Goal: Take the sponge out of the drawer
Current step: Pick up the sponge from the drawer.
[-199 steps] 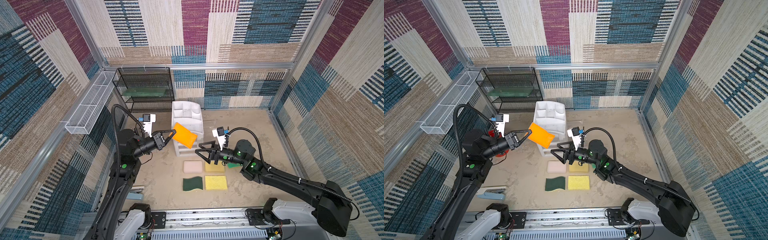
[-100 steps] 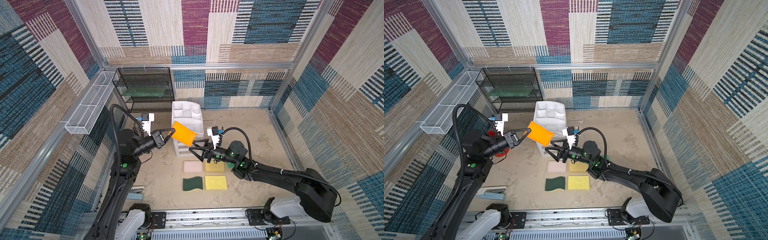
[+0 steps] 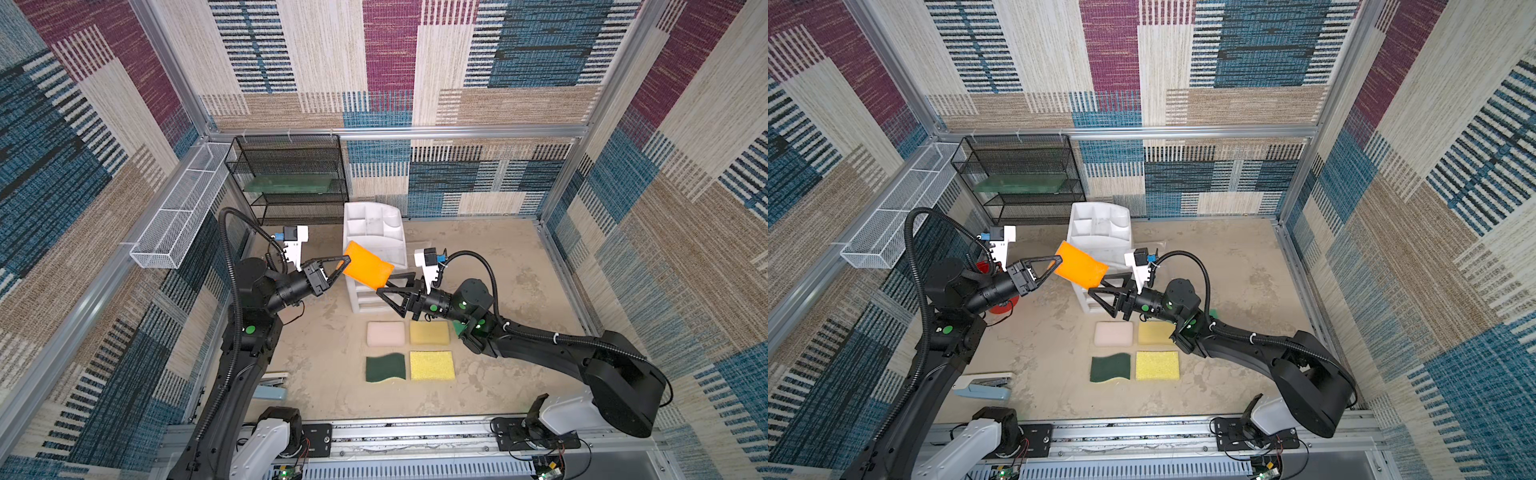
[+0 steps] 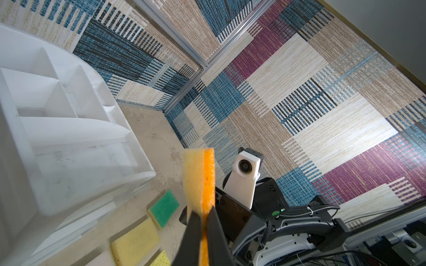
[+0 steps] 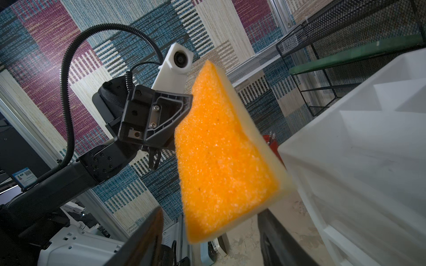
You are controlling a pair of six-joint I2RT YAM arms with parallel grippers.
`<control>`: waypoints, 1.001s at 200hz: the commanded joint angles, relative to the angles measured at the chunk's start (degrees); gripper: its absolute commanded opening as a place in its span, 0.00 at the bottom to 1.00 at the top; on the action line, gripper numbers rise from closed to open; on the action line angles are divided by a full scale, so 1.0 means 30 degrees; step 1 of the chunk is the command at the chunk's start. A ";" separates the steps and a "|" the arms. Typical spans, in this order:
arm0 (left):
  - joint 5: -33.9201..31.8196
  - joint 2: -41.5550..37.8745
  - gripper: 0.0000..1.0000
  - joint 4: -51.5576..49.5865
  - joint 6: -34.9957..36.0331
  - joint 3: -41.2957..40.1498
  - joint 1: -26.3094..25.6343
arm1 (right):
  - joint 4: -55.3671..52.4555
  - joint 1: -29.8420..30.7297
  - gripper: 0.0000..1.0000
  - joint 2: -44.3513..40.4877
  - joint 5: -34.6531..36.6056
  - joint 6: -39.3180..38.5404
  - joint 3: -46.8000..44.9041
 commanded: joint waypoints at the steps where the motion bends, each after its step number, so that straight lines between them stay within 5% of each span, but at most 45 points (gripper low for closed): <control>1: 0.0336 0.0040 0.00 0.0931 -0.0207 -0.0016 0.0031 | 0.1036 -0.0227 0.61 0.0141 -0.0037 0.0443 0.0171; 122: 0.0566 0.0529 0.00 0.1745 -0.0910 -0.0270 0.0031 | 0.3045 -0.0903 0.40 0.1188 -0.1033 0.2067 0.0410; 200: 0.0680 0.0606 0.00 0.1739 -0.0966 -0.0249 0.0031 | 0.2452 -0.0960 0.03 0.0962 -0.0658 0.1947 0.0876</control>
